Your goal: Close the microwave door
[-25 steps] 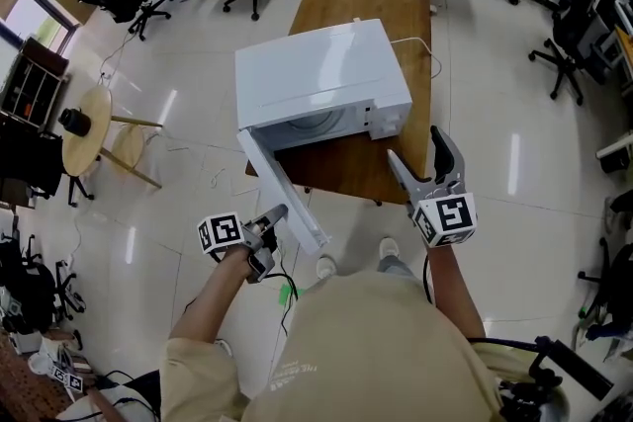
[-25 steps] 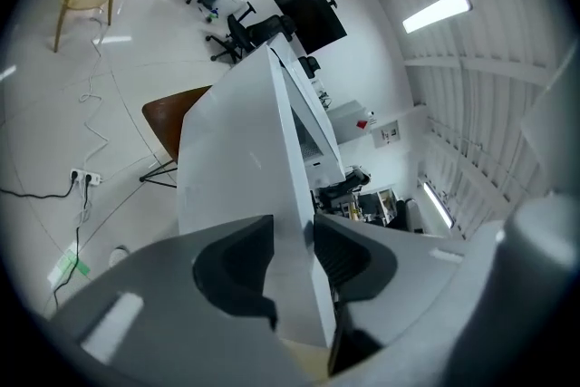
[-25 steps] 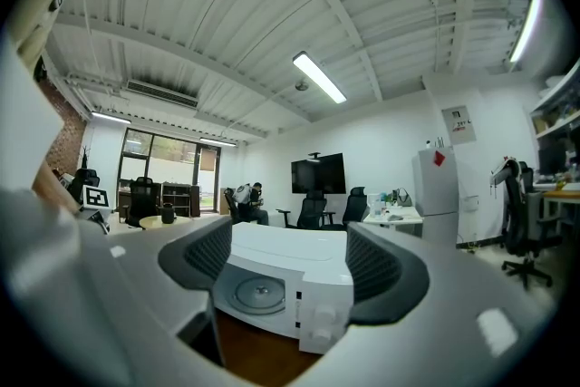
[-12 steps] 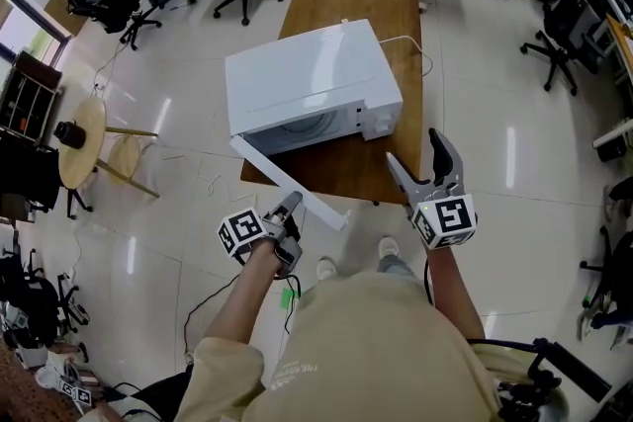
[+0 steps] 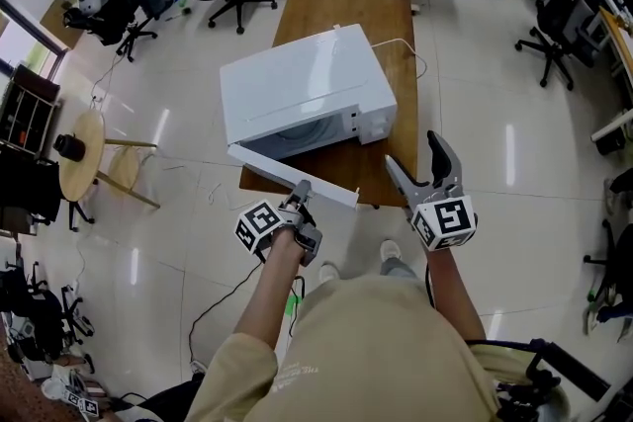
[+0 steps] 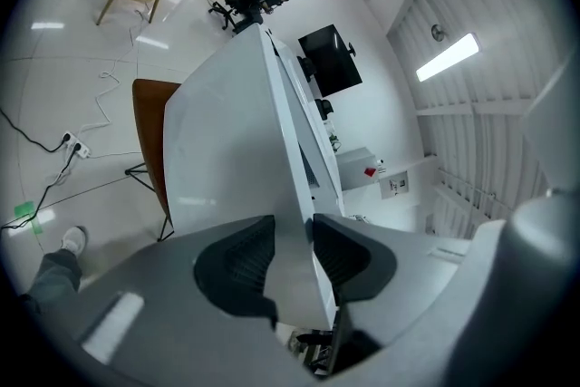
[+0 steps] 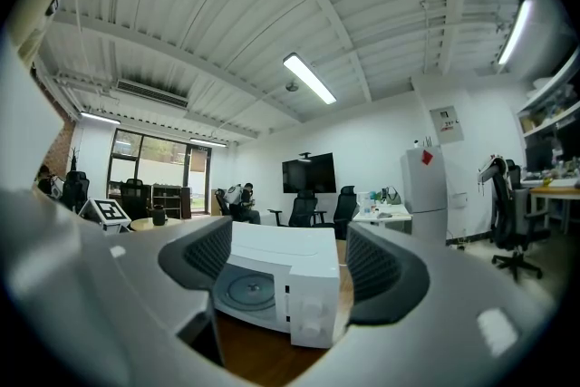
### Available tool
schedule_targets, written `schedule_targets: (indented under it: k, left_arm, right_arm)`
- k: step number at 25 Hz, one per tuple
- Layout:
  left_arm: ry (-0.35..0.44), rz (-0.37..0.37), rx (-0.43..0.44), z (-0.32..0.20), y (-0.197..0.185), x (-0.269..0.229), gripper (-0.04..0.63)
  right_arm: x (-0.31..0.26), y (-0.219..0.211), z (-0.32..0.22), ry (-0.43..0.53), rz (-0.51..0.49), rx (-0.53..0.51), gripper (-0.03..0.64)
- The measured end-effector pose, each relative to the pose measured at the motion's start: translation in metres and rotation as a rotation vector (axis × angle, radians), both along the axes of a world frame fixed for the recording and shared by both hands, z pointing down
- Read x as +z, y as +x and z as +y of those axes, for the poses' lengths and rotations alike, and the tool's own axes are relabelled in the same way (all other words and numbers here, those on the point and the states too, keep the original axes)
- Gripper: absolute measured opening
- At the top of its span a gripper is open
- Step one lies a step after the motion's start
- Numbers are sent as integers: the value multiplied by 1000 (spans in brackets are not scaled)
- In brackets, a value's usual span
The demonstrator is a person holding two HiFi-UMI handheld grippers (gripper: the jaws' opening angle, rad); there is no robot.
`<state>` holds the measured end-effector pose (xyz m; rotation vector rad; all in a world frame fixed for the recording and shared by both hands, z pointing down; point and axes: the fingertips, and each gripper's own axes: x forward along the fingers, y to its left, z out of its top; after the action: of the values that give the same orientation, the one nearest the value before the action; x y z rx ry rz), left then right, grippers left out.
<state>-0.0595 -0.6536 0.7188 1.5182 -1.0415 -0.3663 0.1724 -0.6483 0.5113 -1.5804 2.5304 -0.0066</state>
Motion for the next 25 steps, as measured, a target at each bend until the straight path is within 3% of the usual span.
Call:
schedule_targets:
  k: [18,25]
  left_arm:
    - [-12,53,-80,-55,21,0,138]
    - [17,84,-123,-86,25,6,137]
  right_arm:
    - [-6,7,2,-4,12,15,382]
    - [-4,12,-2,-5,17,26,382]
